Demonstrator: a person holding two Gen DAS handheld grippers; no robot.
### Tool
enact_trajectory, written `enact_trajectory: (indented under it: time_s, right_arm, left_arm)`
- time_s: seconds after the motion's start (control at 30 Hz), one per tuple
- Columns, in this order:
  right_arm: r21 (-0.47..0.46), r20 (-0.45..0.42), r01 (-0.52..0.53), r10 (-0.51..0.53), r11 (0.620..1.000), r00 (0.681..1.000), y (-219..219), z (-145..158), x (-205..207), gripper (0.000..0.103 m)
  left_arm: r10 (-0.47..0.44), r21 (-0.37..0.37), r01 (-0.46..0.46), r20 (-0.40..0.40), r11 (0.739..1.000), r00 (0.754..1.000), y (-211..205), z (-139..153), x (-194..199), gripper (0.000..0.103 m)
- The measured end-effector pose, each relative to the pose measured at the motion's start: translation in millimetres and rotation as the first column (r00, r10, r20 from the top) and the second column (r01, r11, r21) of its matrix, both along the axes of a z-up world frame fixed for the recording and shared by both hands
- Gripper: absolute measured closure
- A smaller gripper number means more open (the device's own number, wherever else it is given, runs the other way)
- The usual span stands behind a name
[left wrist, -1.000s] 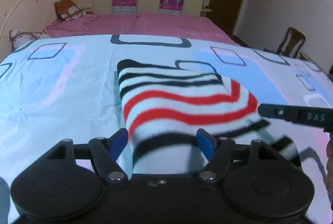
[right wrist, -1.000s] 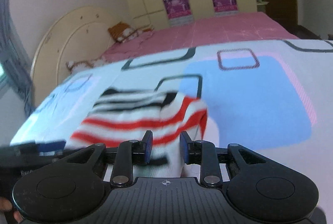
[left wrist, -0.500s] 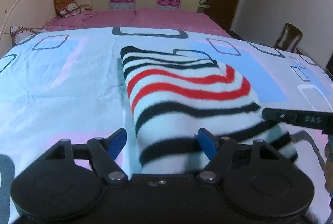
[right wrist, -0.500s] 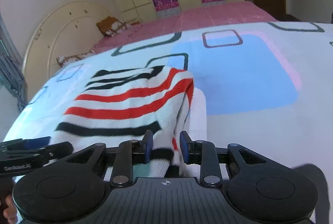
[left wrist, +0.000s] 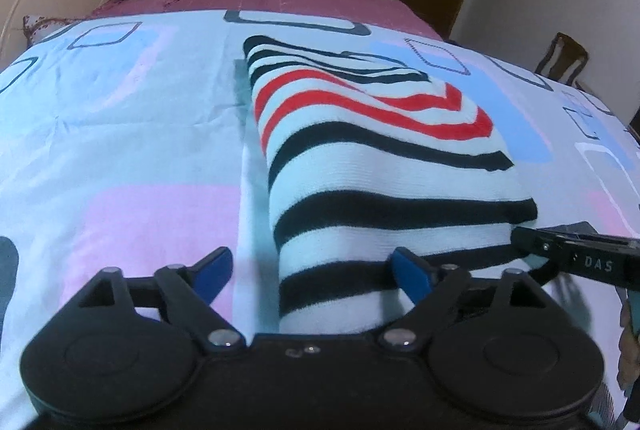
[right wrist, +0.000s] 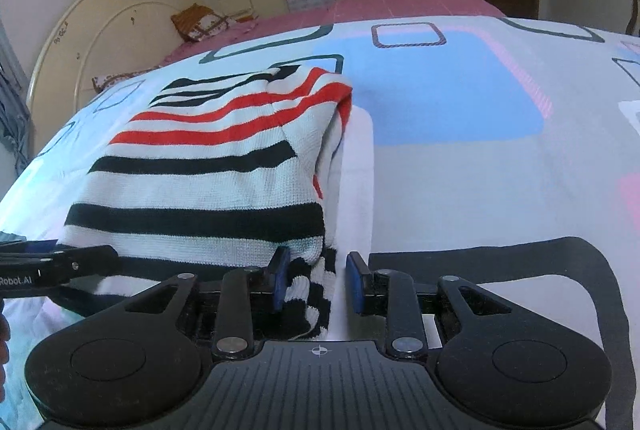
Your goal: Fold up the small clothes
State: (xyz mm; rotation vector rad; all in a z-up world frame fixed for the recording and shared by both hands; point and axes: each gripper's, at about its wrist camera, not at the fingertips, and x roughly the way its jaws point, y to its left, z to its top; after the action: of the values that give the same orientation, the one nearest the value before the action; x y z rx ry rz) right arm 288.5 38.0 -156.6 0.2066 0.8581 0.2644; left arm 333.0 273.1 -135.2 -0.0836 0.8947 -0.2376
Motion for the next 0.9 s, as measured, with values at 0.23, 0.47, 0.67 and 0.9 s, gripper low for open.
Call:
enact_trajectory:
  time_s: [0.23,0.47,0.67,0.9]
  right_arm:
    - [0.007,-0.012,-0.001,0.001,1.0,1.0,-1.2,0.4,2.1,0.072]
    - [-0.006,-0.007,0.021,-0.021,1.0,1.0,-7.8,-0.8,2.8,0.049]
    - [-0.017,0.031,0.026,-0.026,1.0,0.999,-6.7,12.7,-3.4,0.046]
    - [-0.005,0.074,0.051,-0.051,0.999,0.996,-4.8,27.8,10.1,0.04]
  left_arm:
    - [0.031,0.035,-0.03,-0.003,0.999,1.0,-5.4,10.4,-0.3,0.01]
    - [0.026,0.085,-0.031,0.062,0.996,0.998,-18.4,30.7,-4.1,0.003]
    - [0.045,0.1,-0.042,-0.023,0.994,0.999,-30.8,22.8,-5.1,0.0]
    - [0.101,0.118,-0.094,-0.052,0.989,0.994,-36.5,19.6,-7.3,0.0]
